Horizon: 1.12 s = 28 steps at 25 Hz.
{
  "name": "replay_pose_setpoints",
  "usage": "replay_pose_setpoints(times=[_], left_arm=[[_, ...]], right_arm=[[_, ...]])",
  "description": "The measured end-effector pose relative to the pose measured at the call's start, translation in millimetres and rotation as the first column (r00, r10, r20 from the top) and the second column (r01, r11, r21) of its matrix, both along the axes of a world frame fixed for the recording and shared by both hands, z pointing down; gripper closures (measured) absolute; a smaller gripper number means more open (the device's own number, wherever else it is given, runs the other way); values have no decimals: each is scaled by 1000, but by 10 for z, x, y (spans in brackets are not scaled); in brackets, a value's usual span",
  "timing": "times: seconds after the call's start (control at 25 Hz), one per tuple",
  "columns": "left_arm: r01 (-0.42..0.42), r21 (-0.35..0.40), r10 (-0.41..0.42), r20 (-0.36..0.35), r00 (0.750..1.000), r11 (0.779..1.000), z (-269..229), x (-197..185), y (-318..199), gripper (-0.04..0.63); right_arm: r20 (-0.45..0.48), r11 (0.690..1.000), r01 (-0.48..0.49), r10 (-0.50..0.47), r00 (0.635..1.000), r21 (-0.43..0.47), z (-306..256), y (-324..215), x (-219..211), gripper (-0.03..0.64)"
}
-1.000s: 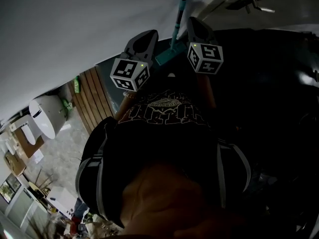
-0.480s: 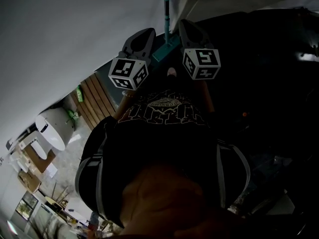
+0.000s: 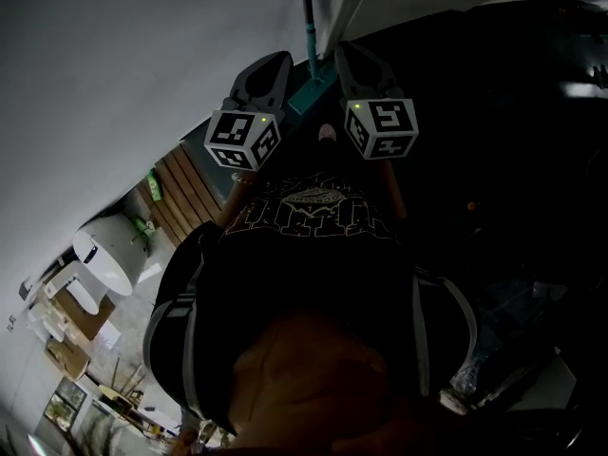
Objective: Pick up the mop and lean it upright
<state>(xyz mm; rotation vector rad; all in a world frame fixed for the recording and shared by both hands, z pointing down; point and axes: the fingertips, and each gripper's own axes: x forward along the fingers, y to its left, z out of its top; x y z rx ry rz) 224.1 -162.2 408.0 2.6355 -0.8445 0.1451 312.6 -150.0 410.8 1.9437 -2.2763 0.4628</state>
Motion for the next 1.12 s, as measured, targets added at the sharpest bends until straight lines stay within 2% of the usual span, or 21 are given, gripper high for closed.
replay_pose_setpoints(times=[0.4,0.84,1.12], left_arm=[[-27,-12,27,-13,1000,1000,42,13,33,558],[-76,-24,76,-18,997,997,-22,242,91,558],[-85,-19,84,-16,996,996,152,298,150,558]], right_arm=[[-13,1000,13,-13,1000,-19,62,99,-99,598],[-17,1000,-6,6,1000,-22,-26,174,69,598],[-21,1000,-9,9,1000,-18,143,242,115,598]])
